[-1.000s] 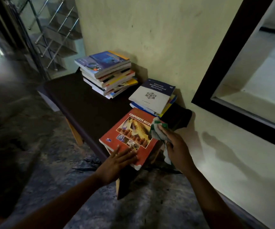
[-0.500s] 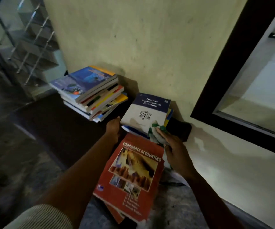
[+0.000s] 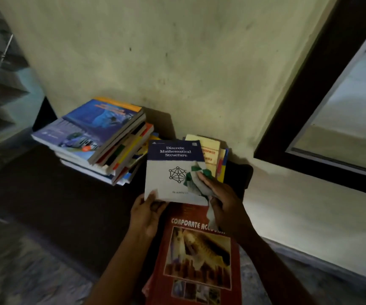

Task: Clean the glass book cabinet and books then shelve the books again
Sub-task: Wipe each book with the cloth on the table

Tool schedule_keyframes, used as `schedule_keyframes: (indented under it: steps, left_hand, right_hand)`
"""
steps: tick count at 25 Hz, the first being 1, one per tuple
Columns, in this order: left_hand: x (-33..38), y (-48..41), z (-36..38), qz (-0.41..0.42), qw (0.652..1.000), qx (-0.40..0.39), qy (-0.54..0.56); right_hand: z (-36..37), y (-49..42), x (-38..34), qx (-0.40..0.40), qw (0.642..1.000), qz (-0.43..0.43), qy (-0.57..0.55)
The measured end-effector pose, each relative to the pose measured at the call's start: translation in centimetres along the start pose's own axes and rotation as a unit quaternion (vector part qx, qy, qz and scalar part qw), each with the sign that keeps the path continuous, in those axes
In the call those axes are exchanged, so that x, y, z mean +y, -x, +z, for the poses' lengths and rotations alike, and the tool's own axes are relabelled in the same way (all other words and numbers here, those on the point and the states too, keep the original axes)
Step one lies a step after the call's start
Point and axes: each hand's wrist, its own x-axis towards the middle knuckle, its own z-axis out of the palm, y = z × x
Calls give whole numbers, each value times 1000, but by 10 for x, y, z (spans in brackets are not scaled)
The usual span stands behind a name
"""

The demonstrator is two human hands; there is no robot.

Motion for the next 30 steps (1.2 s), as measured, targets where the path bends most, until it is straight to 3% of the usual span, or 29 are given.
schedule_keyframes:
  steps: [7,11,18,21,24,30]
  left_hand:
    - [51,59,-91,74,995,43,-44]
    - [45,81,-146,95,984,147,-30]
    - [26,78,-203,84,952,286,74]
    - [19,72,-210,100,950,283,92]
    - [14,69,-213,108,956,258,90]
    - [13,65,-233,89,958,237,136]
  right_hand:
    - [55,-25,-39,-81,992,-77,-55]
    - [95,-36,-54,-178,974,-120,-70]
    - [184,-61,-56,-257,958,-126,-14]
    - [219,-76,-40,-254,962,-77,59]
    - [241,-68,-38,-270,937,-66,210]
    - [255,32,-96,-351,902,-192,161]
